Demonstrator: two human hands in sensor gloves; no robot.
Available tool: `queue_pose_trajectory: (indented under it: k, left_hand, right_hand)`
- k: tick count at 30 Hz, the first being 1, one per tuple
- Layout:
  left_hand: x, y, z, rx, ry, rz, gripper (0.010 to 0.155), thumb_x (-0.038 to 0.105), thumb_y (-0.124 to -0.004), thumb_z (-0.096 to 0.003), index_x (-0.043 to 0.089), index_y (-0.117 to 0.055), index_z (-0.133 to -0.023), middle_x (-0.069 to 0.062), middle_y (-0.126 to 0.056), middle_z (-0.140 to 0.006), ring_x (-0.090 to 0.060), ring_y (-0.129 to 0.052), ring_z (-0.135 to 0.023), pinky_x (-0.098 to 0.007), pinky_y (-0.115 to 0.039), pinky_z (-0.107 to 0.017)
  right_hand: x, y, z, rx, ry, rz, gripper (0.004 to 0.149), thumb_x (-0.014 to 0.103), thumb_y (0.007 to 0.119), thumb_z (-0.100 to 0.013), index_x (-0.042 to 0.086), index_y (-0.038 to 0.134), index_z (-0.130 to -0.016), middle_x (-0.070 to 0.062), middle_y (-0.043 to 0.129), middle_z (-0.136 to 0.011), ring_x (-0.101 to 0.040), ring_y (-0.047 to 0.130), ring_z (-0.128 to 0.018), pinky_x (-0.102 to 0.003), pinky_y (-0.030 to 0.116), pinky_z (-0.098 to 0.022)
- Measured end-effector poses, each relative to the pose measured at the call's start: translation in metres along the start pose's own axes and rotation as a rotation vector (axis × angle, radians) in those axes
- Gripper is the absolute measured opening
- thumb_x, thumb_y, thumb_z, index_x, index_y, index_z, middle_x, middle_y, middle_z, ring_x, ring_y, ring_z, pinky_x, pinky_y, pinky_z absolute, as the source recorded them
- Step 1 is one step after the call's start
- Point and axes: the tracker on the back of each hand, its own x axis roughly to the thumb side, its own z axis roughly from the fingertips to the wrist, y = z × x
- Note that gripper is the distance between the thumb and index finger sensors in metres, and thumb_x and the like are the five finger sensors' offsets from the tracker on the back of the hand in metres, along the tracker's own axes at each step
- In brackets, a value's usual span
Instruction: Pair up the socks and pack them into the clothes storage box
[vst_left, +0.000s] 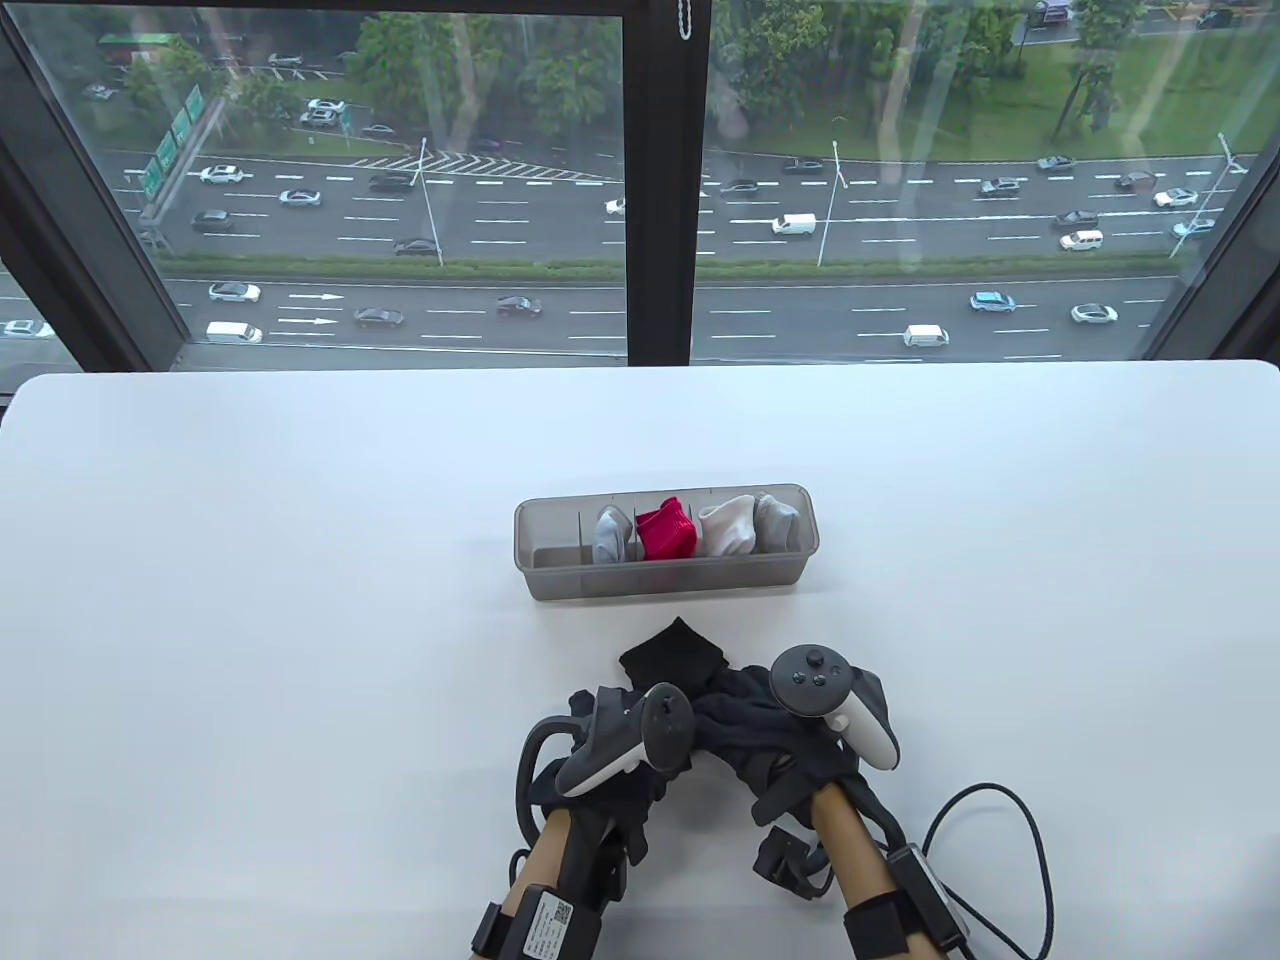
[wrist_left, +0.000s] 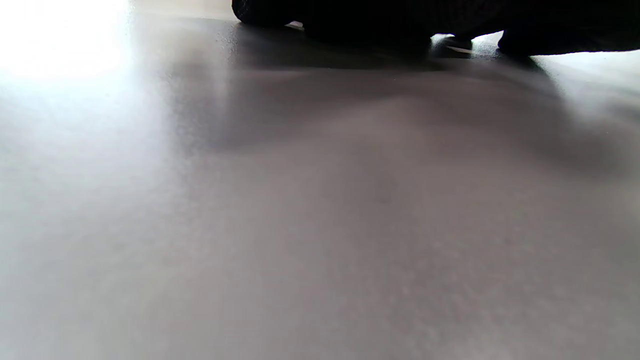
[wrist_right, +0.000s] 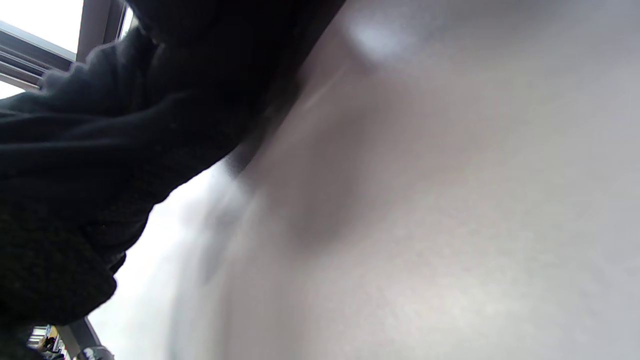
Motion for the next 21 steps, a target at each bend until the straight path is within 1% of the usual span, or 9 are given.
queue_pose_trajectory:
  k: [2, 4, 6, 9, 13, 15, 17, 19, 21]
  left_hand:
    - [0.0003, 0.0011, 0.0009, 0.034, -0.014, 0.015, 0.055, 0.043, -0.063, -0.0544, 0.027, -0.038, -0.101, -0.009, -0.059, -0.114, -0.038, -0.056, -0.111, -0.062, -0.038, -0.083]
    - [-0.0004, 0.0029, 0.0014, 0.054, -0.003, 0.012, 0.05, 0.041, -0.063, -0.0535, 0.024, -0.053, -0.099, -0.008, -0.064, -0.113, -0.036, -0.061, -0.11, -0.062, -0.04, -0.083]
    - [-0.0017, 0.0031, 0.0019, 0.041, -0.01, 0.028, 0.048, 0.041, -0.062, -0.0531, 0.025, -0.058, -0.098, -0.007, -0.065, -0.113, -0.036, -0.06, -0.111, -0.062, -0.04, -0.083]
    - [-0.0007, 0.0024, 0.0016, 0.004, -0.016, 0.028, 0.048, 0.041, -0.059, -0.0543, 0.022, -0.055, -0.098, -0.008, -0.061, -0.113, -0.037, -0.056, -0.112, -0.062, -0.038, -0.083]
    - [0.0029, 0.0014, 0.0006, 0.006, -0.001, -0.006, 0.05, 0.044, -0.064, -0.0532, 0.021, -0.053, -0.096, -0.008, -0.061, -0.112, -0.038, -0.055, -0.112, -0.061, -0.039, -0.084]
    - [0.0029, 0.0015, 0.0013, 0.035, 0.002, -0.017, 0.058, 0.045, -0.067, -0.0526, 0.022, -0.044, -0.1, -0.008, -0.062, -0.112, -0.037, -0.058, -0.111, -0.061, -0.041, -0.083]
    - [0.002, 0.0031, 0.0025, 0.071, -0.006, -0.001, 0.055, 0.045, -0.068, -0.0523, 0.026, -0.047, -0.1, -0.007, -0.067, -0.111, -0.037, -0.063, -0.109, -0.061, -0.042, -0.083]
    - [0.0007, 0.0054, 0.0033, 0.101, -0.008, 0.02, 0.049, 0.045, -0.07, -0.0513, 0.025, -0.062, -0.096, -0.006, -0.074, -0.108, -0.034, -0.07, -0.107, -0.061, -0.044, -0.083]
    - [-0.0015, 0.006, 0.0035, 0.083, -0.003, 0.021, 0.047, 0.045, -0.068, -0.0508, 0.027, -0.066, -0.095, -0.004, -0.075, -0.108, -0.032, -0.07, -0.107, -0.061, -0.044, -0.083]
  right_hand:
    - [0.0, -0.0002, 0.0004, -0.005, -0.002, -0.017, 0.044, 0.043, 0.057, -0.06, 0.019, 0.067, -0.096, -0.012, 0.016, -0.121, -0.03, -0.007, -0.106, -0.048, -0.009, -0.074]
    - [-0.0006, 0.0007, 0.0006, -0.017, -0.007, -0.009, 0.049, 0.045, 0.061, -0.059, 0.019, 0.062, -0.1, -0.012, 0.017, -0.121, -0.03, -0.007, -0.107, -0.048, -0.008, -0.074]
    - [-0.0012, 0.0001, 0.0011, -0.014, -0.03, 0.006, 0.068, 0.048, 0.069, -0.054, 0.026, 0.041, -0.112, -0.014, 0.015, -0.121, -0.032, -0.006, -0.107, -0.049, -0.008, -0.074]
    - [-0.0012, -0.0012, 0.0012, -0.02, -0.03, 0.001, 0.054, 0.045, 0.069, -0.056, 0.033, 0.053, -0.106, -0.014, 0.017, -0.121, -0.033, -0.005, -0.107, -0.05, -0.007, -0.074]
    - [-0.0021, -0.0024, 0.001, -0.006, -0.033, -0.021, 0.045, 0.042, 0.066, -0.058, 0.024, 0.064, -0.099, -0.014, 0.018, -0.121, -0.033, -0.005, -0.107, -0.05, -0.007, -0.074]
    - [-0.0039, -0.0023, 0.0007, -0.001, -0.025, -0.05, 0.044, 0.041, 0.064, -0.059, 0.02, 0.066, -0.097, -0.014, 0.018, -0.121, -0.031, -0.006, -0.106, -0.048, -0.008, -0.074]
    - [-0.0043, -0.003, 0.0008, -0.005, -0.028, -0.059, 0.043, 0.041, 0.061, -0.06, 0.018, 0.067, -0.096, -0.014, 0.019, -0.12, -0.03, -0.006, -0.106, -0.048, -0.008, -0.074]
    - [-0.0043, -0.0029, 0.001, -0.014, -0.025, -0.058, 0.045, 0.043, 0.062, -0.06, 0.018, 0.066, -0.097, -0.014, 0.02, -0.12, -0.031, -0.006, -0.107, -0.048, -0.008, -0.074]
    - [-0.0042, -0.0025, 0.002, -0.03, -0.039, -0.037, 0.061, 0.048, 0.069, -0.055, 0.026, 0.049, -0.109, -0.015, 0.019, -0.121, -0.032, -0.005, -0.107, -0.049, -0.006, -0.075]
